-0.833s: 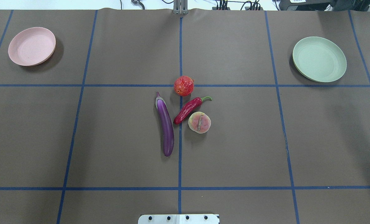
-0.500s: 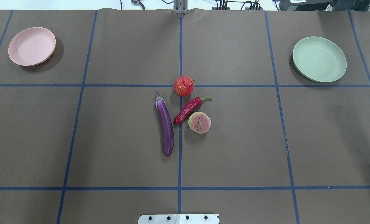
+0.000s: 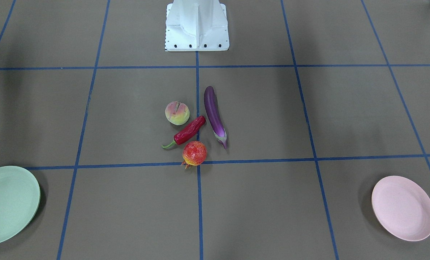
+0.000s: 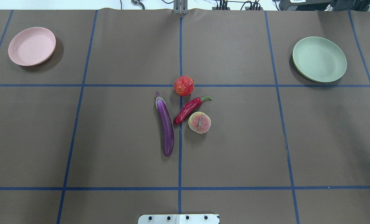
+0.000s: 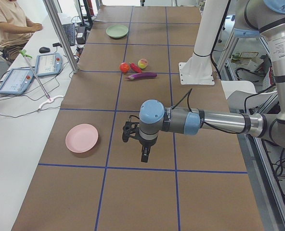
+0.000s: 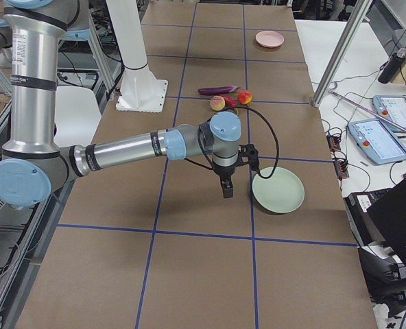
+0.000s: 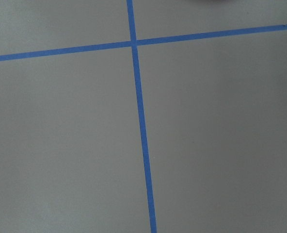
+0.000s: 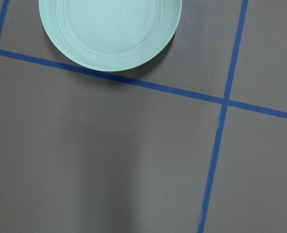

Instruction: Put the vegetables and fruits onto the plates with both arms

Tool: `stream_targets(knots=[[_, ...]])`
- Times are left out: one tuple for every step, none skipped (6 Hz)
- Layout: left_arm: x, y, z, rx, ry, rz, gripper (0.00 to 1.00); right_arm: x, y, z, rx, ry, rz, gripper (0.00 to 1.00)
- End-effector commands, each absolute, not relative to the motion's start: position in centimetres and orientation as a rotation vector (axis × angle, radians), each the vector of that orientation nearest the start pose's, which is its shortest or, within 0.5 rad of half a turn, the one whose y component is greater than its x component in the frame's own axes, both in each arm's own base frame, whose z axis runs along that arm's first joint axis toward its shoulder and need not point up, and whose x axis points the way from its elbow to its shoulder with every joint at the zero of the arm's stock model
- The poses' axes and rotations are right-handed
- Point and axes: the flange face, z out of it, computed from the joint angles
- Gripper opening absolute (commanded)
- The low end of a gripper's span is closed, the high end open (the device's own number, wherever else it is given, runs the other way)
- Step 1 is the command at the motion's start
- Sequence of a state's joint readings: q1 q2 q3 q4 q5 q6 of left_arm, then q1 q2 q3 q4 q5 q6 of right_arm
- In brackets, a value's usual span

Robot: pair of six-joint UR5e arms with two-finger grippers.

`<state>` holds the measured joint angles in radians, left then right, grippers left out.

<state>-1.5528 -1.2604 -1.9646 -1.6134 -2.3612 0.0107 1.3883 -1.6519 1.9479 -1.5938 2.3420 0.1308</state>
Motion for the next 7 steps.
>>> stream_targets(knots=[[-5.6, -37.0, 59.1, 0.119, 0.791, 0.079, 1.0, -10.0, -47.8, 43.9, 0.102, -0.856, -0.095, 1.0], [-5.6, -37.0, 59.1, 0.119, 0.791, 0.079, 1.0, -14.4, -47.6, 40.5, 0.072, -0.883, -0.073, 1.0], [-5.6, -37.0, 59.1, 0.119, 0.791, 0.079, 1.0, -19.2, -47.6, 36.1, 0.041, -0.916, -0.02, 1.0], [-5.5, -37.0, 59.1, 0.117, 0.793, 0.079, 1.0, -25.6, -46.4, 32.7, 0.05, -0.887, 0.0, 1.0], [-5.5, -37.0, 59.2, 0.115, 0.794, 0.079, 1.0, -32.7, -44.2, 29.1, 0.055, -0.874, 0.039, 1.0], [-5.5, -36.9, 59.2, 0.114, 0.799, 0.079, 1.0, -39.8, -42.1, 26.2, 0.067, -0.862, 0.07, 1.0], [-5.4, -36.9, 59.3, 0.112, 0.799, 0.079, 1.0, -46.5, -41.6, 23.1, 0.055, -0.86, 0.118, 1.0]])
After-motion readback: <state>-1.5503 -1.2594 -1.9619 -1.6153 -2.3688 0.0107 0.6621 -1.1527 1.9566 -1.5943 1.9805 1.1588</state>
